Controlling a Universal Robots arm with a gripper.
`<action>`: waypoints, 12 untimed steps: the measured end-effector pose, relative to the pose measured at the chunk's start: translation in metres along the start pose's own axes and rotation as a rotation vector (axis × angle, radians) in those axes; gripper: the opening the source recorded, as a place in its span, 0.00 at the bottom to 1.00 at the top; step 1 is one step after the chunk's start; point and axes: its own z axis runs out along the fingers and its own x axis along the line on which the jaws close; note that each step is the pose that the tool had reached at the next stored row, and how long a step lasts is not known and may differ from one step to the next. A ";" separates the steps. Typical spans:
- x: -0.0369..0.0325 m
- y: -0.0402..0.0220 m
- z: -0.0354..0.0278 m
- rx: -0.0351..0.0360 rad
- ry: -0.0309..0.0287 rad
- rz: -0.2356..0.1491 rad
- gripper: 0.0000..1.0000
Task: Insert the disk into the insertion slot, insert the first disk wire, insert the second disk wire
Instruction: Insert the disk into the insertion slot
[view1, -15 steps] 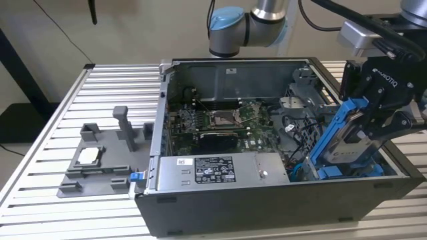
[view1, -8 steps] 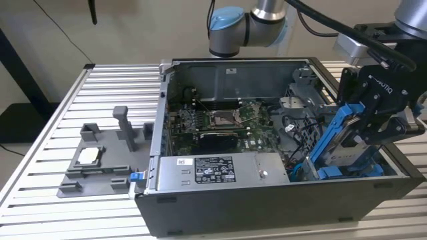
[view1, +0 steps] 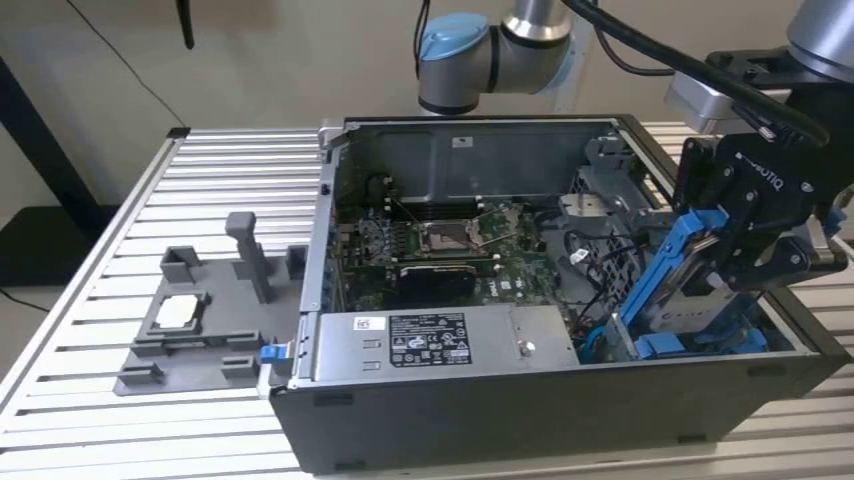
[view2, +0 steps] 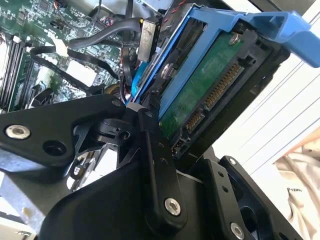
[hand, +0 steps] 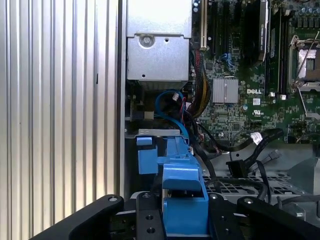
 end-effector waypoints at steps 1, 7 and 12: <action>0.0000 0.0000 0.0000 0.0000 0.0000 0.000 0.33; 0.0000 0.0000 0.0001 0.0000 0.0000 0.000 0.40; 0.0001 0.0000 -0.0007 0.0000 -0.0003 0.000 0.47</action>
